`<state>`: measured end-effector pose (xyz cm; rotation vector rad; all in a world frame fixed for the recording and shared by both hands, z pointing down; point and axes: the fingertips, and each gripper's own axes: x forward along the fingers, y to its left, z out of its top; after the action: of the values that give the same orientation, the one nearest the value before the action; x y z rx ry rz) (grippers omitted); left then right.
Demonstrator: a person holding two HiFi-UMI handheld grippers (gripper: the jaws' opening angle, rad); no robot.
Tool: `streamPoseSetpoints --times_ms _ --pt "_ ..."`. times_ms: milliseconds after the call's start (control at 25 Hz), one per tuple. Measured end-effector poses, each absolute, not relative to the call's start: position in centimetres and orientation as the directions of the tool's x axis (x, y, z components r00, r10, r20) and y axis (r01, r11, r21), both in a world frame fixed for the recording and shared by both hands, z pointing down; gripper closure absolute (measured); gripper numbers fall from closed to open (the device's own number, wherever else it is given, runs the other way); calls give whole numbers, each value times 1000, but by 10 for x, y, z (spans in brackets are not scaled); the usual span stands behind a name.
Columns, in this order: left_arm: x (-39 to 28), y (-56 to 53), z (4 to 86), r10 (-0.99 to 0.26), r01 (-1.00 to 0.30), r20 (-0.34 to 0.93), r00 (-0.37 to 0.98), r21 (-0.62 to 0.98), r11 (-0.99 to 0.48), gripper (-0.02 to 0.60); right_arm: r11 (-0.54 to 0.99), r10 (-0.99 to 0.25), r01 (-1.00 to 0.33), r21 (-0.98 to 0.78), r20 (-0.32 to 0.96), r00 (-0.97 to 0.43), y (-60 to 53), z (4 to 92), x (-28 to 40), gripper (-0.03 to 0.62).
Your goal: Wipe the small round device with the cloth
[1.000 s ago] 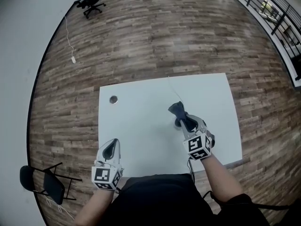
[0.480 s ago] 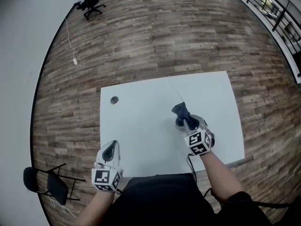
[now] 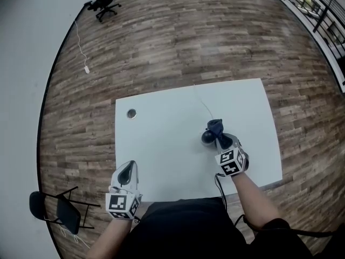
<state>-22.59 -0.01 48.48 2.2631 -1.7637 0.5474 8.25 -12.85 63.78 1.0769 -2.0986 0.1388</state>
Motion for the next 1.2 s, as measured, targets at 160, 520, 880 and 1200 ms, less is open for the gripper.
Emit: streamPoseSetpoints --times_ms 160,520,880,1200 --pt "-228 0 483 -879 -963 426 213 -62 -264 574 645 -618 -738 196 702 -354 -115 654 83 522" --pt "-227 -6 483 -880 -961 417 228 -51 -273 574 588 -691 -776 228 641 -335 -116 631 90 522" --pt "-223 -12 483 -888 -961 390 241 -33 -275 574 674 -711 -626 393 577 -402 -128 591 43 522" --pt "-229 -6 486 -888 -964 399 230 -33 -264 574 747 -650 -534 398 608 -457 -101 605 10 520"
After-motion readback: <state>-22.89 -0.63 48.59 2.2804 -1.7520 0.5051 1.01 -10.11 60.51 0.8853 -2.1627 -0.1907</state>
